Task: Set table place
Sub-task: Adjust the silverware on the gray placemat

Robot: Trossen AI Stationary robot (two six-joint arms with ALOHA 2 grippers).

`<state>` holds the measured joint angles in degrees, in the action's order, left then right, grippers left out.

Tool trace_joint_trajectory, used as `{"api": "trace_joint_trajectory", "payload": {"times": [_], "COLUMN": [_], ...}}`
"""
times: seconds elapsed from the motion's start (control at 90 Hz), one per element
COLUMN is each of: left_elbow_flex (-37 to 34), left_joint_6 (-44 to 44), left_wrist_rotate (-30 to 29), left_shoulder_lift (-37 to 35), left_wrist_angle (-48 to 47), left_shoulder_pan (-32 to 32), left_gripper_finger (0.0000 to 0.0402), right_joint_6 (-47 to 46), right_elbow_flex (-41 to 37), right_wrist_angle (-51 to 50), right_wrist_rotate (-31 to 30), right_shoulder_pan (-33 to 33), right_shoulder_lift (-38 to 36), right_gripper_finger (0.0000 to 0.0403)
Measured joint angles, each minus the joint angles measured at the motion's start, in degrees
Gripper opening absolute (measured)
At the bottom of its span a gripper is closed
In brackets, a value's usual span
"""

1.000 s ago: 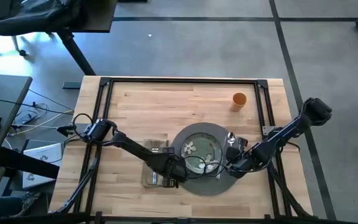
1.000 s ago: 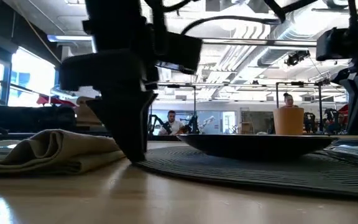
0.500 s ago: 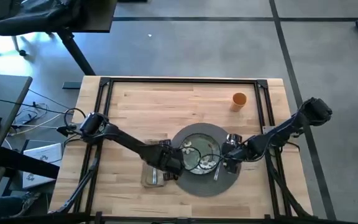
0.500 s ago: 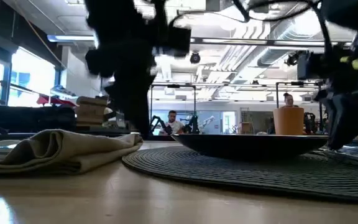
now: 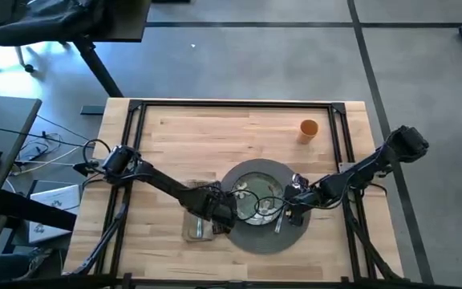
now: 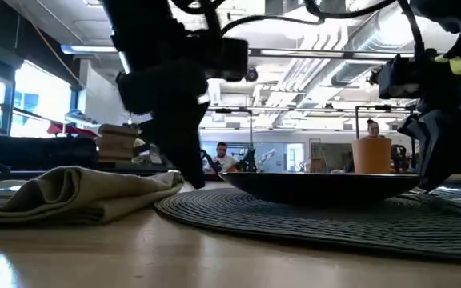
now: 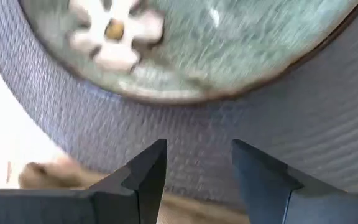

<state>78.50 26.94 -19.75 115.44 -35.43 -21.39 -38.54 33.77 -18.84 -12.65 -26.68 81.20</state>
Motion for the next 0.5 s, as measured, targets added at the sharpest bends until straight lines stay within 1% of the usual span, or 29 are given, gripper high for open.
{"api": "trace_joint_trajectory", "payload": {"times": [0.222,0.344,0.5], "left_elbow_flex": [0.0,0.0,0.02], "left_joint_6": [-0.12,-0.11,-0.14], "left_wrist_rotate": [-0.28,-0.31,-0.32], "left_shoulder_lift": [0.0,0.0,0.0], "left_wrist_angle": [0.84,0.85,0.82], "left_shoulder_pan": [0.0,0.0,0.0], "left_gripper_finger": [0.0161,0.0161,0.0161], "right_joint_6": [-0.11,-0.13,-0.05], "right_elbow_flex": [-1.82,-1.83,-1.87], "right_wrist_angle": [5.24,5.07,1.54], "right_wrist_rotate": [-1.53,-1.85,0.89], "right_shoulder_pan": [0.31,0.31,0.4], "right_shoulder_lift": [1.32,1.23,0.88], "right_gripper_finger": [0.0,0.0,0.0]}}
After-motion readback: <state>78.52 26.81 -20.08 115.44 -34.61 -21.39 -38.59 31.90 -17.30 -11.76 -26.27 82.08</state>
